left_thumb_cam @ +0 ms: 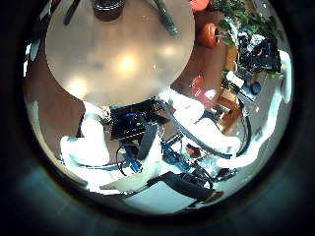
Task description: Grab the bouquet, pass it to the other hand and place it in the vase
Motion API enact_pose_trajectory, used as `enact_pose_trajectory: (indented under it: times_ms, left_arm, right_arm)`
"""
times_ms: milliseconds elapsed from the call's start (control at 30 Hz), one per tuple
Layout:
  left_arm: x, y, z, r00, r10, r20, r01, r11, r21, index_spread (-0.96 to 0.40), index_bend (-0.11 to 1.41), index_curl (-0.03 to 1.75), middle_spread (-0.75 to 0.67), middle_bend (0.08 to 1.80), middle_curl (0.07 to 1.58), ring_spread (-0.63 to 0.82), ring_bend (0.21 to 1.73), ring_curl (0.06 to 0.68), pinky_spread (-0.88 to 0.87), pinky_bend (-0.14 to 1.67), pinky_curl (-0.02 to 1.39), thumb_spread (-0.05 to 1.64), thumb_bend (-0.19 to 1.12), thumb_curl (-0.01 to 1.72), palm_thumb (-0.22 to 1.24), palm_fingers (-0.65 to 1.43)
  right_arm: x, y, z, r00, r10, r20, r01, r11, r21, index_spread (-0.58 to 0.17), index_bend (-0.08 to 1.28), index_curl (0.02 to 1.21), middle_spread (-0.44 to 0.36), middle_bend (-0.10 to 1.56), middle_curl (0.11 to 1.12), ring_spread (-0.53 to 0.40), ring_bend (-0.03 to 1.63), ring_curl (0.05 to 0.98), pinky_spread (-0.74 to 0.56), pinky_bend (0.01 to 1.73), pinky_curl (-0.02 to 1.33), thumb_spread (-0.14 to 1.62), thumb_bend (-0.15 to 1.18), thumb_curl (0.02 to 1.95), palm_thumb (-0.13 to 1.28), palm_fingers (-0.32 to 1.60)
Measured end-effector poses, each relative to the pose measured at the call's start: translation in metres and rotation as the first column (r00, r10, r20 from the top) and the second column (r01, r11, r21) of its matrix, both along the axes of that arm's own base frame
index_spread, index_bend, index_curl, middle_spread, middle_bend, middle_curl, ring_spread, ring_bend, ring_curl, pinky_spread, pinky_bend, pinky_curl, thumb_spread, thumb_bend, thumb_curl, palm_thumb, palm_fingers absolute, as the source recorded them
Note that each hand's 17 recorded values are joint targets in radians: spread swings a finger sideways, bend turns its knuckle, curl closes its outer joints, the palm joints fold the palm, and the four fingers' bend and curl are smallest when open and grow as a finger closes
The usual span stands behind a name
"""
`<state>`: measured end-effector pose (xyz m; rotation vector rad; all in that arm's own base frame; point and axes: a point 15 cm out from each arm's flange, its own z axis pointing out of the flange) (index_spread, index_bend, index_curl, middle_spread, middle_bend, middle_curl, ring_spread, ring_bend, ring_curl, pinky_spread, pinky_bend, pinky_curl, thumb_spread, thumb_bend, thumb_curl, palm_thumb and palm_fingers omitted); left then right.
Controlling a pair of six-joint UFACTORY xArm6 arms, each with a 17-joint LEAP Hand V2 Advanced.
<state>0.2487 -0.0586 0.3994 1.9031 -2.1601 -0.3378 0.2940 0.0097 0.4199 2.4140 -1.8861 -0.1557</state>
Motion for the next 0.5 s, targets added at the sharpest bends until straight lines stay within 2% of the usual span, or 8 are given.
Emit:
enact_pose_trajectory:
  times_ms: [267,367,467,500]
  left_arm:
    - [-0.009,0.004,0.006,1.0,0.004,0.024,-0.004,1.0,-0.008,0.04,0.13,0.21,0.54,0.18,0.26,0.63,0.53,0.221,0.57,0.33,0.33,1.02,-0.03,0.31,0.26,-0.08]
    - [-0.014,0.005,0.009,1.0,0.004,0.026,-0.003,1.0,-0.011,0.04,0.13,0.21,0.54,0.18,0.26,0.62,0.53,0.22,0.57,0.33,0.33,1.02,-0.03,0.31,0.26,-0.08]
    - [-0.02,0.001,0.011,0.999,-0.008,0.032,0.009,0.999,-0.031,0.04,0.14,0.21,0.54,0.18,0.26,0.62,0.52,0.218,0.57,0.32,0.32,1.03,-0.02,0.31,0.27,-0.07]
    - [-0.02,0.0,0.011,0.999,-0.014,0.03,0.015,0.999,-0.034,0.04,0.14,0.21,0.54,0.18,0.26,0.62,0.53,0.218,0.57,0.32,0.32,1.03,-0.02,0.31,0.27,-0.07]
  right_arm:
    - [0.002,0.003,-0.006,1.0,-0.007,-0.024,0.008,1.0,0.012,-0.378,0.16,0.27,0.012,0.22,0.35,0.14,0.41,0.262,0.38,0.4,0.29,1.18,-0.02,0.25,0.18,0.21]
    - [0.004,0.003,-0.01,0.999,-0.009,-0.039,0.009,1.0,0.012,-0.376,0.16,0.27,-0.017,0.22,0.35,0.131,0.42,0.26,0.37,0.39,0.28,1.18,-0.02,0.24,0.18,0.23]
    - [0.007,0.005,-0.011,0.999,-0.011,-0.043,0.012,1.0,0.016,-0.365,0.15,0.26,-0.023,0.24,0.36,0.118,0.45,0.262,0.37,0.41,0.28,1.18,-0.02,0.24,0.18,0.29]
    - [0.01,0.005,-0.013,0.999,-0.012,-0.048,0.013,1.0,0.016,-0.34,0.14,0.26,-0.026,0.26,0.36,0.102,0.49,0.269,0.36,0.41,0.28,1.18,-0.02,0.24,0.19,0.34]
